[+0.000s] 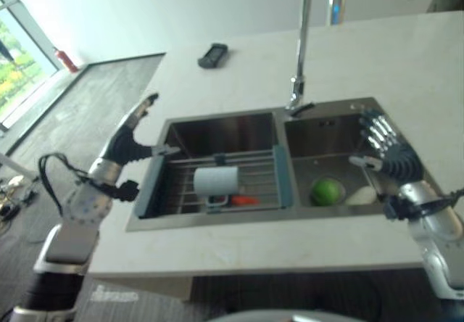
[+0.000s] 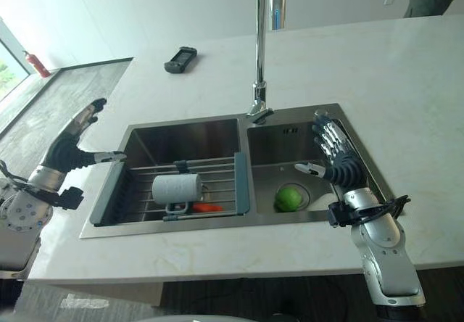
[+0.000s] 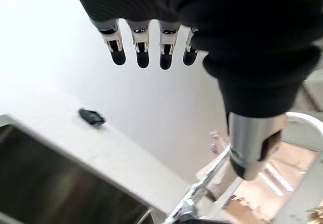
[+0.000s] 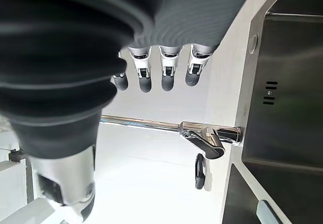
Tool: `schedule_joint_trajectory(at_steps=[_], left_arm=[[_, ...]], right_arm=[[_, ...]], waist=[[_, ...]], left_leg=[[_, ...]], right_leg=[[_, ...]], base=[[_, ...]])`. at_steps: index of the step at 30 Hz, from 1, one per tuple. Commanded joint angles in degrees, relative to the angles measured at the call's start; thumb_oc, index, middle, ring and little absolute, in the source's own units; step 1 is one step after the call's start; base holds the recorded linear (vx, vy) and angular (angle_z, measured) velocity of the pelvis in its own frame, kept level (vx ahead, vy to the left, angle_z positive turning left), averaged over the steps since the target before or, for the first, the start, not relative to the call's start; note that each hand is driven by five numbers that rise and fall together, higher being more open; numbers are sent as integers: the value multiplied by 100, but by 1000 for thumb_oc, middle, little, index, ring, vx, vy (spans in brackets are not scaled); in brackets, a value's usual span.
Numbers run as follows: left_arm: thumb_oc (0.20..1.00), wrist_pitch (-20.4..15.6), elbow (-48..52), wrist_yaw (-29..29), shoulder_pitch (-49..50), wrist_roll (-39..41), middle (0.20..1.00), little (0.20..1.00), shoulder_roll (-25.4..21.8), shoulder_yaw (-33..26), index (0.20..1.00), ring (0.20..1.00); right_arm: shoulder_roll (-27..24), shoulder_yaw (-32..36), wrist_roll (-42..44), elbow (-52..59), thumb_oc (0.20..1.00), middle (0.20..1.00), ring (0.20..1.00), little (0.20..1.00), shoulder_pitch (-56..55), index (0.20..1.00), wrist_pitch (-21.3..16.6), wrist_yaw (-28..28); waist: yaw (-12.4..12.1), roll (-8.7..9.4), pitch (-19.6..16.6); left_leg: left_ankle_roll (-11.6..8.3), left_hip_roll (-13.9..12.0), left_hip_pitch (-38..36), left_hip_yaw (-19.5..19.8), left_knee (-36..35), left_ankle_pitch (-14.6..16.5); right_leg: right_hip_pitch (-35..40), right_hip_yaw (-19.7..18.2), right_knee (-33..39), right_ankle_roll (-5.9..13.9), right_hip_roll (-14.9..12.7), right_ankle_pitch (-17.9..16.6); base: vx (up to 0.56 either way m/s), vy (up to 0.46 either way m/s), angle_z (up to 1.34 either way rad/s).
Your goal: Place the dishes in the dishwasher.
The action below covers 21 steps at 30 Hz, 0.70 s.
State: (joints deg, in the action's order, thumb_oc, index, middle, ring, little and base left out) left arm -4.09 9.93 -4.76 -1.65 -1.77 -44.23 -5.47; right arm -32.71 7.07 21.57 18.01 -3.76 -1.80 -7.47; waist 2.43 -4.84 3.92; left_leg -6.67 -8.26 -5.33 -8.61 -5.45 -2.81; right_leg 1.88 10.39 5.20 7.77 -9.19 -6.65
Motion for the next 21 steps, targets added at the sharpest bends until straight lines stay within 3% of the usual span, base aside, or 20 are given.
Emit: schedule_joint_trajectory(at_steps=[1,7,13,21], left_arm=[[1000,315,-404,-232,-987,-553,1000,1000,-606,363,1000,1000],[1000,1157,-1253,-735,-1637,-722,1000,1000,-662,1094,1000,1000],[1000,1239,-2062,-938,-2232,-1244,1000,1000,-671,1722,1000,1000],[1000,1413,-2289,-1323,-2535,-1928,1000,1000,-434,2191,1000,1000]], right_arm=[[-338,-29,292,14,1000,1000,1000,1000,599,1000,-217,-109],[-474,-203,187,-102,1000,1000,1000,1000,817,1000,-259,-337],[-583,-249,233,-239,1000,1000,1000,1000,1007,1000,-324,-344],[-552,-223,200,-321,1000,1000,1000,1000,1058,1000,-451,-457]], waist=[[136,277,-84],[229,248,-97],[318,253,-88],[372,310,-71]], left_leg=[[-4,-3,-106,-348,45,383],[14,34,-163,-398,45,421],[25,27,-201,-480,45,441],[49,22,-229,-532,45,480]], right_leg=[[512,450,-20,415,-243,520],[554,404,-20,455,-264,529],[557,372,-20,489,-284,512],[562,321,-20,499,-269,531]], base=[[4,83,0],[-2,59,-1],[-6,24,-2],[-6,10,-6]])
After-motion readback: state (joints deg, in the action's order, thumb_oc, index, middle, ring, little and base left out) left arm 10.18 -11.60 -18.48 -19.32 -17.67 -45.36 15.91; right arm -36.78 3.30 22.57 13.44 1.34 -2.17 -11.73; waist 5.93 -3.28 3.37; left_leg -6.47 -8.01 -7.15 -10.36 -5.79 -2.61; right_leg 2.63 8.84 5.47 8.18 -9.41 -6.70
